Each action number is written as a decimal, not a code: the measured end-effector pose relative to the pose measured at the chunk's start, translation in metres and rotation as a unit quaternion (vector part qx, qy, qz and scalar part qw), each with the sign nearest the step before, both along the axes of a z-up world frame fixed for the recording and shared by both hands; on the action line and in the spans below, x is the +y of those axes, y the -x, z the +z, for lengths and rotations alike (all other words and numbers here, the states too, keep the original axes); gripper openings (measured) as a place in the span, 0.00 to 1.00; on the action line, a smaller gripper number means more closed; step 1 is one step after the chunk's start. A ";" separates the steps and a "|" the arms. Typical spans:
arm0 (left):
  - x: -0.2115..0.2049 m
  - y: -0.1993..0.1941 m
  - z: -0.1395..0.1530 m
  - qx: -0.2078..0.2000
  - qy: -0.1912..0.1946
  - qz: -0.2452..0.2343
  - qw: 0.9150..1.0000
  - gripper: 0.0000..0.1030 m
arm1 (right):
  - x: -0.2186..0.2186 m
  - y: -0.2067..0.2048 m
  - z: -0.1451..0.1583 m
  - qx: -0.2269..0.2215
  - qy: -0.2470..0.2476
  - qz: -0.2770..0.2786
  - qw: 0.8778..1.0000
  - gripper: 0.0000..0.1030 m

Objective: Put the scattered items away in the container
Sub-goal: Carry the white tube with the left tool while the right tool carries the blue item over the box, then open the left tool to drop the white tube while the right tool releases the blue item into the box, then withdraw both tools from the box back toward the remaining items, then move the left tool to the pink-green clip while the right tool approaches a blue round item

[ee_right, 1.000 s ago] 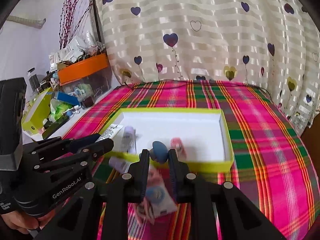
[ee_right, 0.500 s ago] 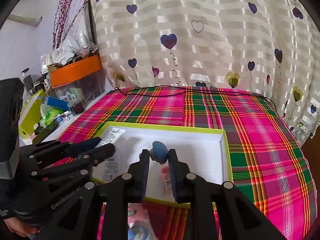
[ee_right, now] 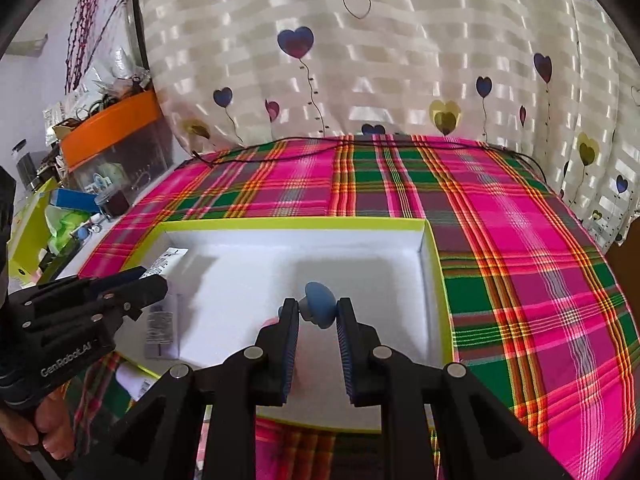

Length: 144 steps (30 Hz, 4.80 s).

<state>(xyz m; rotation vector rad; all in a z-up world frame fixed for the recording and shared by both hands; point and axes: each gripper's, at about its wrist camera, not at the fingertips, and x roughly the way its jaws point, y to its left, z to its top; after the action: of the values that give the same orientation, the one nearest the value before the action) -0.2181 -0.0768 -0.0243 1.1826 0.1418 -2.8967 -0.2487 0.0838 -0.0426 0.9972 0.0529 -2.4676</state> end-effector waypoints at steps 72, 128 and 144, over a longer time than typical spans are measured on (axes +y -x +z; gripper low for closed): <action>0.015 -0.144 0.051 0.053 -0.037 -0.027 0.998 0.23 | 0.049 -0.175 0.077 0.078 0.035 -0.019 0.996 0.20; 0.003 -0.105 0.009 0.013 -0.049 -0.037 0.998 0.23 | 0.049 -0.121 0.031 0.014 0.046 0.033 0.998 0.20; 0.030 -0.118 -0.013 -0.010 -0.045 -0.078 0.996 0.23 | 0.064 -0.129 -0.001 -0.044 0.075 0.061 0.994 0.22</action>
<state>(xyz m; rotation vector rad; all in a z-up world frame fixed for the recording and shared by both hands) -0.1003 -0.0465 -0.0375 1.2912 0.1883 -3.0420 -0.1195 0.1474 -0.0433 1.0042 -0.0970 -2.2785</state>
